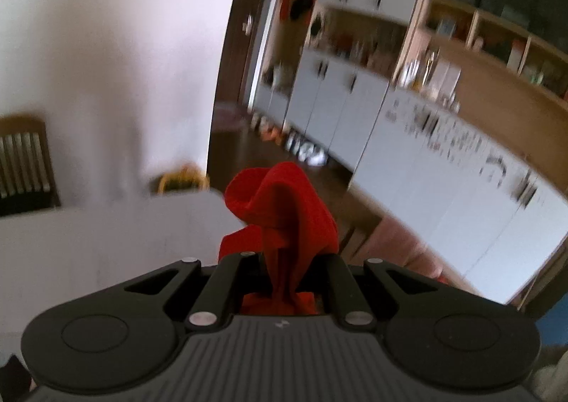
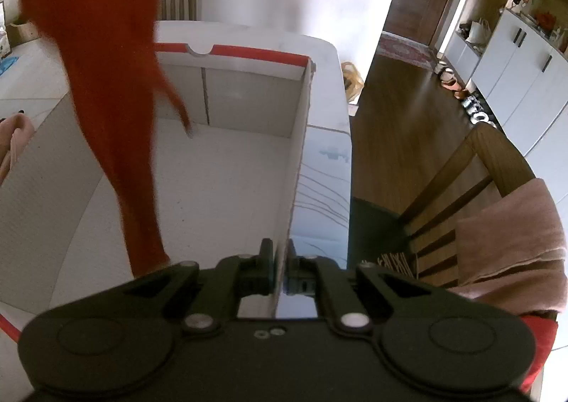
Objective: Organize objects
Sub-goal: 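Carry the red cloth with the left gripper over the open box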
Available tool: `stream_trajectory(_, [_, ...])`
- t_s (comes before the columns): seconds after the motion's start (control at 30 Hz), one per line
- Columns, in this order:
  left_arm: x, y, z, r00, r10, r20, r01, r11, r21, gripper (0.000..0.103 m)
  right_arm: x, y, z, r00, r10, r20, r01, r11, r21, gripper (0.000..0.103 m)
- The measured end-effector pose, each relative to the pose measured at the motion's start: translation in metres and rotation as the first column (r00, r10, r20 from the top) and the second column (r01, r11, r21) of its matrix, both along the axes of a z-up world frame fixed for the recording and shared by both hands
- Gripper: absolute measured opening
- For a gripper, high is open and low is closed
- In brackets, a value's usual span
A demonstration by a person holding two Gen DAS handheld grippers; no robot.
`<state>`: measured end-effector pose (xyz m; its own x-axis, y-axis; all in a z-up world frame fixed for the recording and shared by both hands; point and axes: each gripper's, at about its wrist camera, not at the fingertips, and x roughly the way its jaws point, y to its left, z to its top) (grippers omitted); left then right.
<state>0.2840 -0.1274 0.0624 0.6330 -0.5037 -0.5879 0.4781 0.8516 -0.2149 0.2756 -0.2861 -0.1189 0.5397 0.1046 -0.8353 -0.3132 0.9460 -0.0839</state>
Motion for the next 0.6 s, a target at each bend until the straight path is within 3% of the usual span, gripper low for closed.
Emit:
stream_trajectory(0.2, [0.005, -0.006, -0.058, 0.995, -0.008, -0.102, 0.018, 0.995, 0.101, 0.006, 0.000, -0.001, 0.000, 1.000, -0.002, -0.004, 0.002, 1.000, 0.004, 0.004])
stream_trajectory(0.6, [0.004, -0.028, -0.133, 0.982, -0.026, -0.187, 0.069, 0.971, 0.230, 0.006, -0.002, -0.001, 0.001, 1.000, 0.006, -0.009, -0.005, 1.000, 0.005, 0.004])
